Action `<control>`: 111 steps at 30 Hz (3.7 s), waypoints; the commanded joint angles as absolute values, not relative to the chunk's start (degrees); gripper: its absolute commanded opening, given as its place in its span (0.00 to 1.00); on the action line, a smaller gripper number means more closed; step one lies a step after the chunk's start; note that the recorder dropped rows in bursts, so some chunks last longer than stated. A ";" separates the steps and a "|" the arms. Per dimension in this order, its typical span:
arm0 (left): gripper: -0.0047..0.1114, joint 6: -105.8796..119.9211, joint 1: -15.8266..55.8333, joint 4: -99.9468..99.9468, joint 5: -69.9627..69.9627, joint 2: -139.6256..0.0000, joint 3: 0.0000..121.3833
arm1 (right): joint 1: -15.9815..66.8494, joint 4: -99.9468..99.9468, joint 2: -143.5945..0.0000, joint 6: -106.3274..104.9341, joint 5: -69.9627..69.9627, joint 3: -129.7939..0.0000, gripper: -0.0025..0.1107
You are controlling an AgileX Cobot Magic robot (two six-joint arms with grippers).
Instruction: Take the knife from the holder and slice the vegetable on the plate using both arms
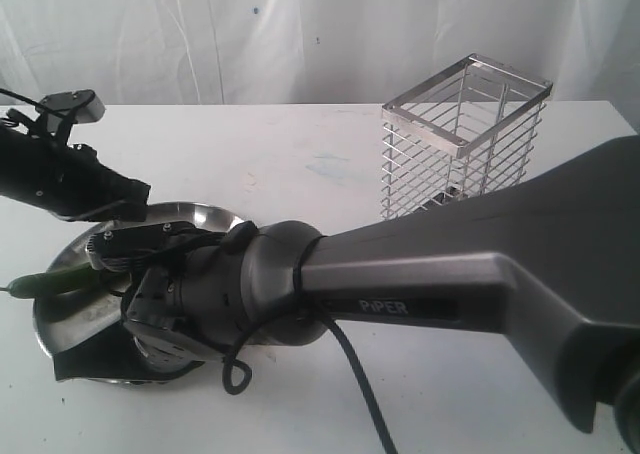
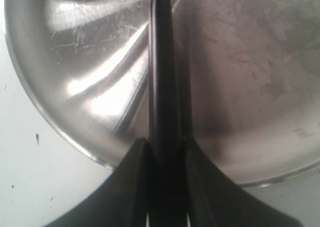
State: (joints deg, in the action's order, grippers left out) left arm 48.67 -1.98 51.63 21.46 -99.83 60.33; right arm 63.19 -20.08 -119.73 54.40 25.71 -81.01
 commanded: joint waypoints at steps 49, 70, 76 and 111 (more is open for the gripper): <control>0.06 45.12 -2.06 49.68 12.67 -106.17 59.43 | 63.41 -19.94 -119.48 53.76 25.41 -81.42 0.02; 0.06 45.12 -2.06 49.44 14.72 -110.70 59.43 | 61.95 -5.06 -119.50 39.54 27.09 -82.77 0.02; 0.06 45.02 -2.06 49.44 15.85 -110.59 59.43 | 59.86 -4.81 -120.23 38.60 26.25 -82.77 0.02; 0.06 38.97 -2.17 41.40 20.66 -99.28 53.67 | 59.38 1.98 -119.24 29.10 34.80 -82.77 0.02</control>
